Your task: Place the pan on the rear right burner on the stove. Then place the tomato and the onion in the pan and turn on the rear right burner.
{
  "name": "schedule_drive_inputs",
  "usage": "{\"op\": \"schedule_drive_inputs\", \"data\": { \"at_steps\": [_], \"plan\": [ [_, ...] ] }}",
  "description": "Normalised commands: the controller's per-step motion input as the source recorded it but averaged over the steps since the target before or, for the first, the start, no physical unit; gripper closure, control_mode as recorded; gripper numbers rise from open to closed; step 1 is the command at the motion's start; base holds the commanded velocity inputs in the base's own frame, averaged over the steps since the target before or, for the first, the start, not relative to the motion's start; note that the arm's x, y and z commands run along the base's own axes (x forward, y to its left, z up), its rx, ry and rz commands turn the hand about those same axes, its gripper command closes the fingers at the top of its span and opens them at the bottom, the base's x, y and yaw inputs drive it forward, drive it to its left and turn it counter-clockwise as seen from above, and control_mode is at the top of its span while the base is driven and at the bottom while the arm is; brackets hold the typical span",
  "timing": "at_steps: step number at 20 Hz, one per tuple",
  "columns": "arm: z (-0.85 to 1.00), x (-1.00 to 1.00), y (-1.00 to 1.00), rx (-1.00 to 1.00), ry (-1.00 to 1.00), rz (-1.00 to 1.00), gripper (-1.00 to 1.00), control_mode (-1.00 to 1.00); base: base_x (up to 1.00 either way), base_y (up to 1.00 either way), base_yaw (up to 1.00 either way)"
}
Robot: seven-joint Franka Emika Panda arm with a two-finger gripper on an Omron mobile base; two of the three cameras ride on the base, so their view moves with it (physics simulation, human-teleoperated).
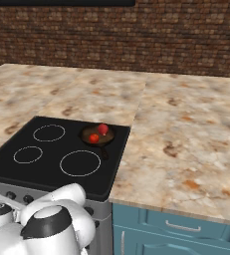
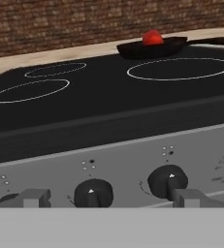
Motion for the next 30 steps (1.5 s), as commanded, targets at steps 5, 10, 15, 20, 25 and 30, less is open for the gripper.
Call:
{"op": "schedule_drive_inputs", "data": {
  "at_steps": [5, 10, 15, 20, 25, 30],
  "plan": [
    [-0.14, 0.11, 0.0, 0.0, 0.01, 0.0, -1.0, -1.0, 0.0, 0.0, 0.0],
    [-0.2, 0.12, 0.0, 0.0, 0.02, 0.0, -1.0, -1.0, 0.0, 0.0, 0.0],
    [-0.2, 0.15, 0.0, 0.0, 0.01, 0.0, -1.0, -1.0, 0.0, 0.0, 0.0],
    [-0.2, 0.18, 0.0, 0.0, 0.01, 0.0, -1.0, -1.0, 0.0, 0.0, 0.0],
    [-0.13, 0.15, 0.0, 0.0, 0.0, 0.0, -1.0, -1.0, 0.0, 0.0, 0.0],
    [-0.08, 0.13, 0.0, 0.0, 0.0, 0.0, -1.0, -1.0, 0.0, 0.0, 0.0]
  ]
}}
